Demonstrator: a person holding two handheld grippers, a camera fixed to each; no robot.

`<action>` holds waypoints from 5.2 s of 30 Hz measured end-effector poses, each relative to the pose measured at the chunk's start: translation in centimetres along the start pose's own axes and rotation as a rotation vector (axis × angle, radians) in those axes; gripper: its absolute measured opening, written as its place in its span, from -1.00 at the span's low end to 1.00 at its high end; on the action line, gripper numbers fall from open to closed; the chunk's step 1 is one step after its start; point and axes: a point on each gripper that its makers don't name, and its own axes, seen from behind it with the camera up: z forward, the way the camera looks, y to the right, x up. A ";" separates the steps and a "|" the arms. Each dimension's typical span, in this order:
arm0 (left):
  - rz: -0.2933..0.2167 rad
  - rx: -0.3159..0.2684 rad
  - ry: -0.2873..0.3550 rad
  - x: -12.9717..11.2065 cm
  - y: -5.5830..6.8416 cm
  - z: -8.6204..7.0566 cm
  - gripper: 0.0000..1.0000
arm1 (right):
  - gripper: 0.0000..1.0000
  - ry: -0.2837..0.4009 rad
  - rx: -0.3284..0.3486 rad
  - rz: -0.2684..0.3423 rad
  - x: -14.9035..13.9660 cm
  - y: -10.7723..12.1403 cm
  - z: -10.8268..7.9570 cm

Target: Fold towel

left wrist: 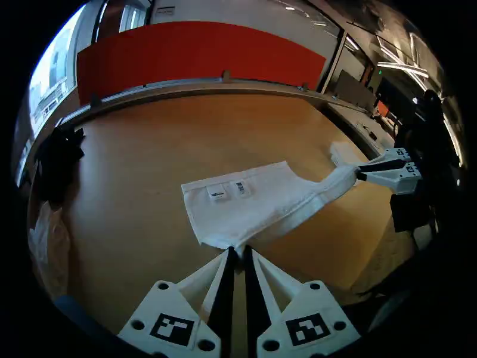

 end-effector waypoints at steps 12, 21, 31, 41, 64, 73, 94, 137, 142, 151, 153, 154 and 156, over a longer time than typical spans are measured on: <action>-0.067 0.018 0.002 1.3 -1.7 3.3 -0.78 | -0.80 -0.047 -0.008 -0.013 -0.7 2.6 3.8; -0.089 0.027 -0.027 0.8 -3.3 6.4 -0.78 | -0.80 -0.098 -0.003 0.010 -2.3 4.0 6.8; -0.080 0.029 -0.052 0.2 -4.0 8.4 -0.77 | -0.80 -0.133 -0.007 0.015 -4.0 4.7 8.4; -0.044 0.047 -0.061 0.3 -5.0 10.9 -0.77 | -0.79 -0.156 -0.028 0.026 -4.9 6.0 10.1; 0.078 0.139 -0.083 0.9 -8.0 13.7 -0.05 | -0.27 -0.191 -0.093 -0.011 -6.0 8.6 12.4; 0.094 0.164 -0.085 1.1 -8.8 14.0 -0.05 | 0.40 -0.201 -0.126 -0.037 -6.3 9.6 13.0; 0.068 0.175 -0.090 1.3 -9.5 13.9 0.64 | 1.00 -0.188 -0.127 -0.035 -6.2 9.8 13.1; -0.179 0.305 -0.092 -6.1 -14.1 5.1 0.88 | 1.00 -0.172 0.015 -0.102 -2.8 2.2 19.0; -0.185 0.310 -0.097 -6.8 -14.4 4.6 0.88 | 1.00 -0.179 0.018 -0.107 -2.9 1.9 19.4; -0.196 0.315 -0.095 -7.3 -14.6 4.1 0.88 | 1.00 -0.186 0.012 -0.114 -2.7 2.0 20.0; -0.200 0.315 -0.094 -7.4 -14.6 3.9 0.88 | 1.00 -0.185 0.009 -0.116 -2.5 2.2 20.1; -0.201 0.315 -0.093 -7.4 -14.6 3.9 0.88 | 1.00 -0.185 0.008 -0.118 -2.3 2.3 20.2; -0.204 0.316 -0.092 -7.5 -14.6 3.7 0.88 | 1.00 -0.184 0.006 -0.122 -2.0 2.6 20.3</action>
